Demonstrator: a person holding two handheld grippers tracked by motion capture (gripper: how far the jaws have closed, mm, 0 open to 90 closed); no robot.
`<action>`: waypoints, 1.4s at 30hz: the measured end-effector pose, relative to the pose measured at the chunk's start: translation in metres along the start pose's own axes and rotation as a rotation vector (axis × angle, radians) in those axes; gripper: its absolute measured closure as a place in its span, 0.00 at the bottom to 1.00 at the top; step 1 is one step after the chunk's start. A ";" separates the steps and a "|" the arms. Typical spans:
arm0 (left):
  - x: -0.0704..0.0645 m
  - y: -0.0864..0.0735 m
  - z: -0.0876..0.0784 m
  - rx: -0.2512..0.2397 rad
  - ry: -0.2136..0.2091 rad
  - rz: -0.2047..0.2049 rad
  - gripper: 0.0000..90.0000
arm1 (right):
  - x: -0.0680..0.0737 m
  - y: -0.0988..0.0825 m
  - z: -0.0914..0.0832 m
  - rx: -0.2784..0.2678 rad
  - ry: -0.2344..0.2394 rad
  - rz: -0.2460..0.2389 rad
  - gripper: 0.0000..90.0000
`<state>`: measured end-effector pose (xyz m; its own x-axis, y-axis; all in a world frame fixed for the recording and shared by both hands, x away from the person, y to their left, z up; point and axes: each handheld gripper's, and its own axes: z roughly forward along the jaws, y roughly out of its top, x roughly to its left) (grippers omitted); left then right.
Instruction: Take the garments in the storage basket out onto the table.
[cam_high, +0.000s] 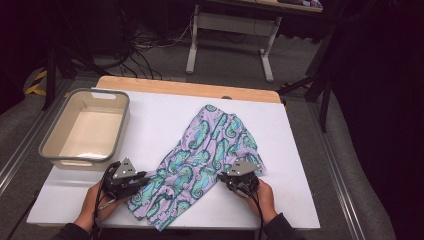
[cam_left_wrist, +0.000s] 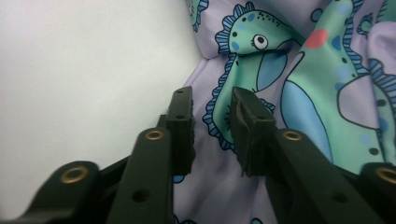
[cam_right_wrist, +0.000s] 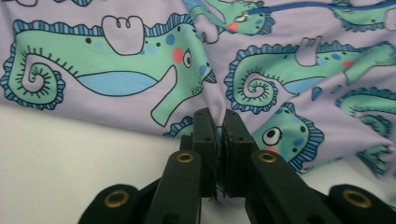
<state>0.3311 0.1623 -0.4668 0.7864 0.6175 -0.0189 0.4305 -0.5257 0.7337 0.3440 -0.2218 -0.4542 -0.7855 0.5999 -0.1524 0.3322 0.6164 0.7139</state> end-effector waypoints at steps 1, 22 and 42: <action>0.000 0.000 0.000 0.002 -0.009 0.001 0.91 | -0.002 -0.001 -0.003 -0.004 -0.015 0.004 0.96; -0.061 0.014 -0.008 -0.057 -0.199 0.153 0.99 | -0.049 -0.023 -0.051 -0.094 -0.218 0.171 0.95; -0.033 0.052 0.006 -0.157 -0.079 0.116 0.55 | -0.063 -0.025 -0.052 -0.142 -0.269 0.224 0.58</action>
<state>0.3303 0.1112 -0.4323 0.8614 0.5073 0.0228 0.2660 -0.4889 0.8308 0.3578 -0.3022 -0.4270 -0.5298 0.8361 -0.1425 0.3895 0.3892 0.8348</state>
